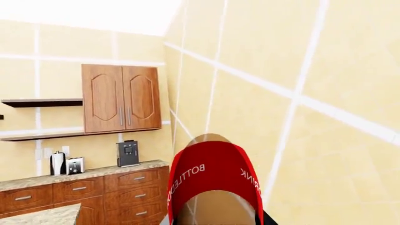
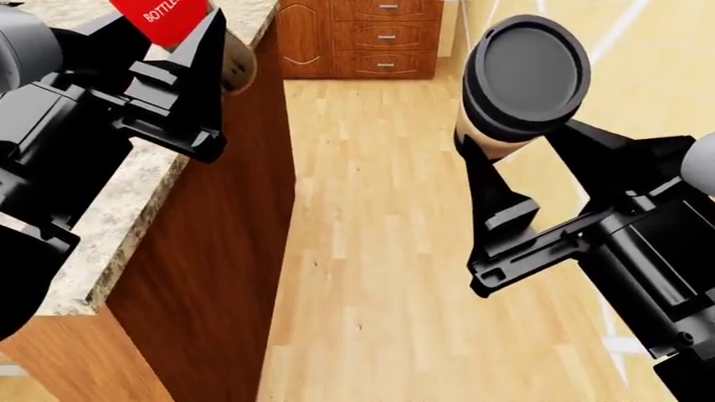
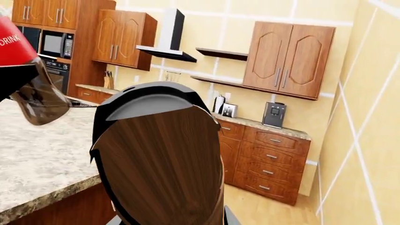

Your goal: Move the drinks to the dining counter.

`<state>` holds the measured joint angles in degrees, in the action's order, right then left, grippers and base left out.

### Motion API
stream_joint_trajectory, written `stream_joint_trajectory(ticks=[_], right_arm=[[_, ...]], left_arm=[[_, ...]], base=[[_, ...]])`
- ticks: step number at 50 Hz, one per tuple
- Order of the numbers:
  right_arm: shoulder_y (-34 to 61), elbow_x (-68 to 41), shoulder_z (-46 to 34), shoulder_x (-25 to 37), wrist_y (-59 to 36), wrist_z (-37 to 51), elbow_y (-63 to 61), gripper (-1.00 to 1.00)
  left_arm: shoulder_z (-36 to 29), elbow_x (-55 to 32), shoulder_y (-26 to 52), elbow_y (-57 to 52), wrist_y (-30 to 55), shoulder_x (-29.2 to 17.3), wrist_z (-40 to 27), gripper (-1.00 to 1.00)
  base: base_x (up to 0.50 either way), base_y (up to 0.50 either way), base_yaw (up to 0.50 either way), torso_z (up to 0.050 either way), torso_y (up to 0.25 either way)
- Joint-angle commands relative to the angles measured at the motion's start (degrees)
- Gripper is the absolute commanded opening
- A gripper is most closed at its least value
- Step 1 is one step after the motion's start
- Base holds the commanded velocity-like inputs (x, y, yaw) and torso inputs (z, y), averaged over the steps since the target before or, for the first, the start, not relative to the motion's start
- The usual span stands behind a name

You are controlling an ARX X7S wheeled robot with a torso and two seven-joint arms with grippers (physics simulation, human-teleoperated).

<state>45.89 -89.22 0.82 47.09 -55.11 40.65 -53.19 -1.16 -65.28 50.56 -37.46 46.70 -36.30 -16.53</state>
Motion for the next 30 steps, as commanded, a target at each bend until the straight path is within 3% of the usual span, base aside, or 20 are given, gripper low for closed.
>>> stream_joint_trajectory(ticks=[1, 30], right_arm=[[1.1, 1.9, 0.0, 0.1, -0.9, -0.6, -0.4, -1.00], [-0.8, 3.4, 0.1, 0.3, -0.1, -2.4, -0.8, -1.00]], left_arm=[[0.8, 0.2, 0.6, 0.1, -0.3, 0.0, -1.0, -1.00], [0.3, 0.1, 0.5, 0.0, -0.5, -0.4, -1.2, -1.00]], base=[[-0.15, 0.50, 0.00, 0.000, 0.000], [-0.14, 0.50, 0.00, 0.001, 0.001]])
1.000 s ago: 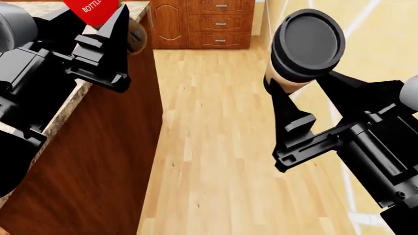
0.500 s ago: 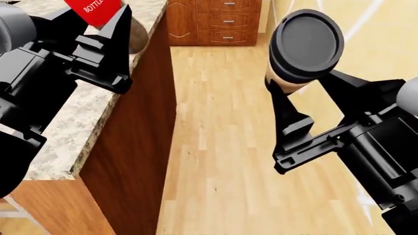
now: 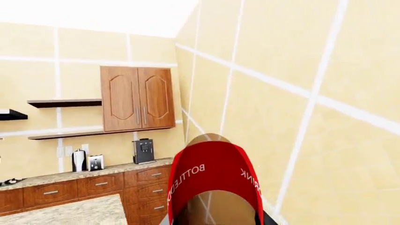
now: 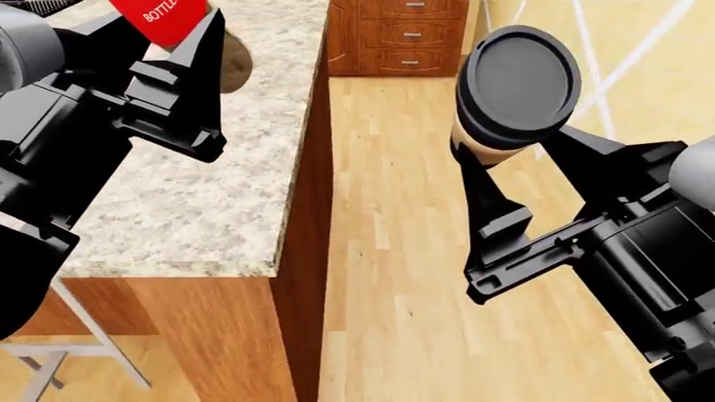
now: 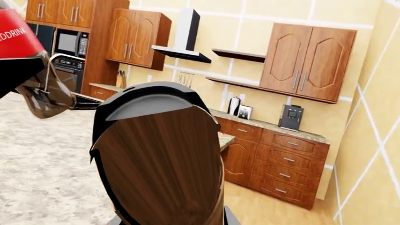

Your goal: Move the drinks to the dining counter.

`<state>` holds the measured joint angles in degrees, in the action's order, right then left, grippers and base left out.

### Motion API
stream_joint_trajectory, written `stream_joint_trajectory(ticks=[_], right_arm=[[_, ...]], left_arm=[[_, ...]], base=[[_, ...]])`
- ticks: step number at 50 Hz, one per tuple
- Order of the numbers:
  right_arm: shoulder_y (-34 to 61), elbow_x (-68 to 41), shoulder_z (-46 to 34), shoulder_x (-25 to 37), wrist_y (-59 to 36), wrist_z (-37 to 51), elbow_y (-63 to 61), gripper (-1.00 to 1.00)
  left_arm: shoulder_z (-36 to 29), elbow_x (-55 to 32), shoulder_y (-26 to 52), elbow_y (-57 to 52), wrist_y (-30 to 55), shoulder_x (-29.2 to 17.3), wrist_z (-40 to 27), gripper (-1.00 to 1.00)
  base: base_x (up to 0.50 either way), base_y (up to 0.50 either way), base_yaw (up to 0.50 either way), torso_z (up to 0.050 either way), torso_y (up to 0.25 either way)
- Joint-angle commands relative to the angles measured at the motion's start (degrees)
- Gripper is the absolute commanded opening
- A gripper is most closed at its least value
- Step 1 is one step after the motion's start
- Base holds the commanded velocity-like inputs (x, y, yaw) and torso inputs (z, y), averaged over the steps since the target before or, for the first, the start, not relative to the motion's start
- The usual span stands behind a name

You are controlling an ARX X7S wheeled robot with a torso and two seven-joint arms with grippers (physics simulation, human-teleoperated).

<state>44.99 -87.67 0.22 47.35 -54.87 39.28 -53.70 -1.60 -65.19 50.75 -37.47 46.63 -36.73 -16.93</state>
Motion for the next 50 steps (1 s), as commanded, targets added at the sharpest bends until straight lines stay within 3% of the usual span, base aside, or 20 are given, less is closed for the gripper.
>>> stream_joint_trajectory(ticks=[1, 34, 50], right_arm=[[0.1, 1.9, 0.6, 0.0, -0.4, -1.1, -0.3, -1.00], [1.5, 3.5, -1.8, 0.1, -1.4, -1.7, 0.0, -1.00], [1.6, 3.1, -2.2, 0.4, -1.3, -1.4, -0.3, -1.00]], left_arm=[[0.7, 0.1, 0.3, 0.0, -0.4, 0.0, -0.8, -1.00], [0.8, 0.0, -0.3, 0.0, -1.3, -0.5, -0.7, -1.00], [0.8, 0.2, -1.0, 0.0, -1.8, -0.7, -0.5, -1.00]], base=[[-0.10, 0.50, 0.00, 0.000, 0.000], [-0.01, 0.50, 0.00, 0.000, 0.001], [0.17, 0.50, 0.00, 0.001, 0.002]])
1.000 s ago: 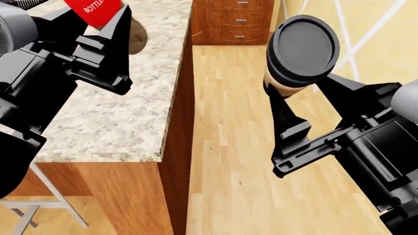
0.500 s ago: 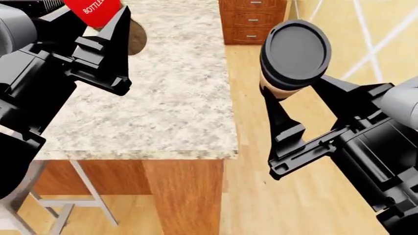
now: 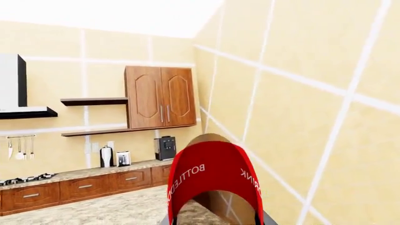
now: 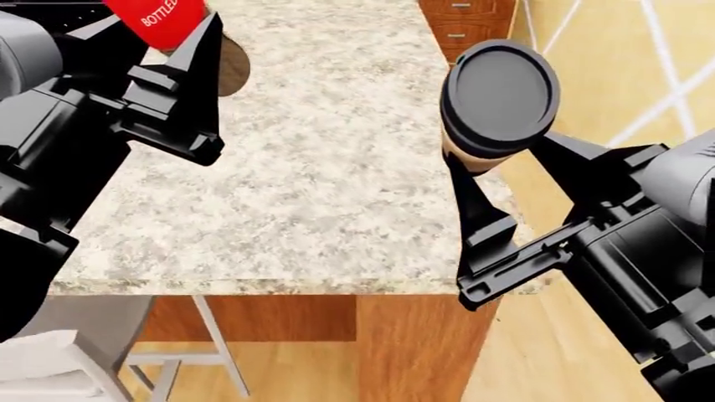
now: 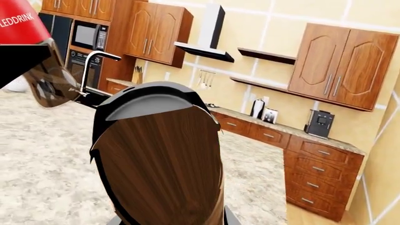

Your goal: Move the drinks to the dining counter.

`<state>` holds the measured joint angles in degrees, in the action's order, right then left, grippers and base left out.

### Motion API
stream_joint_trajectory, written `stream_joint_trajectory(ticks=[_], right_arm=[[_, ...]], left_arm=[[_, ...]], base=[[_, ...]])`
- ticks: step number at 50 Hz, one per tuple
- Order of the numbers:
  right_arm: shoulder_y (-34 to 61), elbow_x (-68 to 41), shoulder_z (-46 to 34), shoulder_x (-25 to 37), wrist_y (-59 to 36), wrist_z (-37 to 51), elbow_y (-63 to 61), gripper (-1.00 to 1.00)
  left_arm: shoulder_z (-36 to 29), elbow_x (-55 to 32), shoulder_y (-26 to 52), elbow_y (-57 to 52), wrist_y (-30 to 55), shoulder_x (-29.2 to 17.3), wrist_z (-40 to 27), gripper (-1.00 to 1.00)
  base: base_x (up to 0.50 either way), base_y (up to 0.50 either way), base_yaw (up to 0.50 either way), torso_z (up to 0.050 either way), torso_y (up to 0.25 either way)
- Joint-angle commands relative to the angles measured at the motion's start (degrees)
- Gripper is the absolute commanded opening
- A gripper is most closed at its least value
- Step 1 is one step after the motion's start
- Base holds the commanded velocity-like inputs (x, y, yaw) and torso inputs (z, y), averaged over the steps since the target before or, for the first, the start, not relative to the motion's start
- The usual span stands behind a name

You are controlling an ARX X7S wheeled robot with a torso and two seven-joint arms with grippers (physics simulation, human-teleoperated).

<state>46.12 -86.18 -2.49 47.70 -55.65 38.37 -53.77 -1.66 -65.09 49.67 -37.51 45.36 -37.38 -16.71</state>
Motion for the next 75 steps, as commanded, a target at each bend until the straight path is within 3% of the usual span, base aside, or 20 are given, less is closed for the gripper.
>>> stream_joint_trajectory(ticks=[1, 11, 20, 32, 44, 55, 75], right_arm=[[0.4, 1.7, 0.4, 0.0, -0.5, -0.5, -0.3, -1.00], [-1.1, 1.8, 1.1, -0.7, 1.0, -1.3, 0.6, -1.00], [0.5, 0.8, -0.7, -1.7, 0.3, 0.4, 3.5, -1.00], [9.9, 2.1, -8.3, -8.1, -3.0, -2.2, 16.0, -1.00], [17.6, 13.4, -18.8, -14.8, -6.0, -6.1, 30.4, -1.00], [17.2, 19.8, -22.8, -17.4, -2.4, -12.3, 37.9, -1.00], [13.2, 19.4, -22.6, -18.6, 1.0, -15.4, 41.4, -1.00]], left_arm=[[0.8, 0.1, 0.1, 0.1, -0.6, 0.0, -0.7, -1.00], [0.6, 0.2, 0.0, 0.3, -0.7, 0.0, -0.7, -1.00], [0.1, 0.4, 0.4, 0.3, -0.4, 0.1, -1.0, -1.00], [-2.9, 3.3, 1.3, 1.4, 0.9, 0.3, -1.9, -1.00], [-6.1, 7.1, 2.0, 4.6, 2.4, 1.0, -3.8, -1.00], [-9.9, 8.7, 5.0, 9.1, 9.2, 1.4, -9.6, -1.00], [-12.3, 7.1, 5.6, 10.3, 14.6, 0.1, -11.3, -1.00]], base=[[0.24, 0.50, 0.00, 0.000, 0.000], [0.29, 0.50, 0.00, 0.000, 0.002], [0.00, 0.00, 0.00, 0.000, 0.003], [0.00, 0.00, 0.00, 0.001, 0.001], [0.00, 0.00, 0.00, 0.000, 0.002], [0.00, 0.00, 0.00, 0.001, 0.002], [0.00, 0.00, 0.00, 0.001, 0.002]])
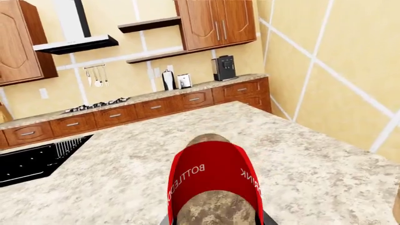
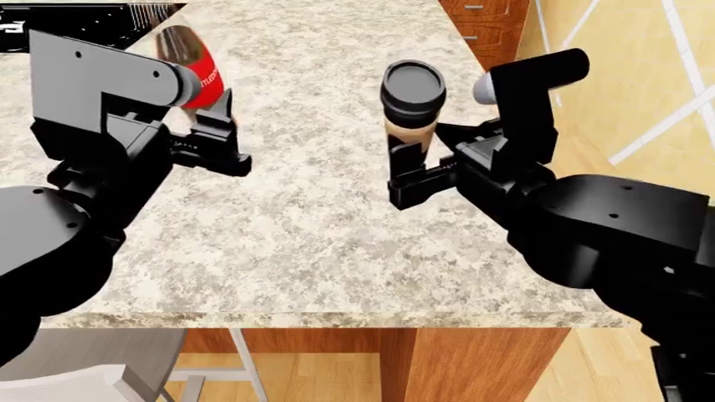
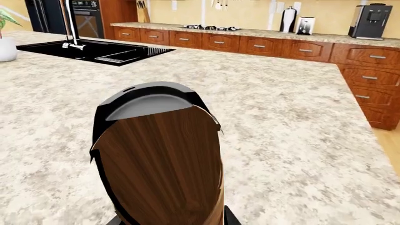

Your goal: Move the drinks to the dining counter.

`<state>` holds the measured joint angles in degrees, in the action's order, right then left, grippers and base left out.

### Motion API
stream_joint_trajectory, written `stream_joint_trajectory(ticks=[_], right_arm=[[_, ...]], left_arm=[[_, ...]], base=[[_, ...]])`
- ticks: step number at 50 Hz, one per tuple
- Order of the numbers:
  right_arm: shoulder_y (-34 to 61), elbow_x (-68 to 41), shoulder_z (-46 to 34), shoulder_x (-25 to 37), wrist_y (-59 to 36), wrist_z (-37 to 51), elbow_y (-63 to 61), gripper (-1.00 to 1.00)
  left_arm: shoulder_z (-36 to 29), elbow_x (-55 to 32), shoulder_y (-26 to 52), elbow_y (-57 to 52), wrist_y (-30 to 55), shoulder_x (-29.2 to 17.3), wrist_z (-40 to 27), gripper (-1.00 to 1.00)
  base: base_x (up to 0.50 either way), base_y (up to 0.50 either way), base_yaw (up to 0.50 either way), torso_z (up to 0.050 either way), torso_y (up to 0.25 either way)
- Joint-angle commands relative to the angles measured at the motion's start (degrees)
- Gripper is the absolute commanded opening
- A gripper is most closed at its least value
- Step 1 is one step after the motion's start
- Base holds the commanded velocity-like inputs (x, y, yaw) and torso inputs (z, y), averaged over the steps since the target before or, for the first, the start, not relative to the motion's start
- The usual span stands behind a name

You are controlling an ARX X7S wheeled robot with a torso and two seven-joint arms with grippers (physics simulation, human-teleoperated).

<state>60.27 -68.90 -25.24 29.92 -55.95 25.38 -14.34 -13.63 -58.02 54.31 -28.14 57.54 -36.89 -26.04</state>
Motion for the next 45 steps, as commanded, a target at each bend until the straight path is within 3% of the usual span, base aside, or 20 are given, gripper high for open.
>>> stream_joint_trajectory(ticks=[1, 45], right_arm=[[-1.1, 2.2, 0.1, -0.8, 1.6, -2.6, 2.0, -1.00], [-8.6, 1.3, 0.9, 0.2, 4.9, -4.0, 4.6, -1.00]], left_arm=[[-0.5, 0.2, 0.9, 1.0, 2.4, -0.5, -2.0, -1.00], [-2.4, 0.7, 0.3, 1.5, 1.6, -1.0, -0.7, -1.00]], base=[[0.00, 0.00, 0.00, 0.000, 0.000], [0.00, 0.00, 0.00, 0.000, 0.002]])
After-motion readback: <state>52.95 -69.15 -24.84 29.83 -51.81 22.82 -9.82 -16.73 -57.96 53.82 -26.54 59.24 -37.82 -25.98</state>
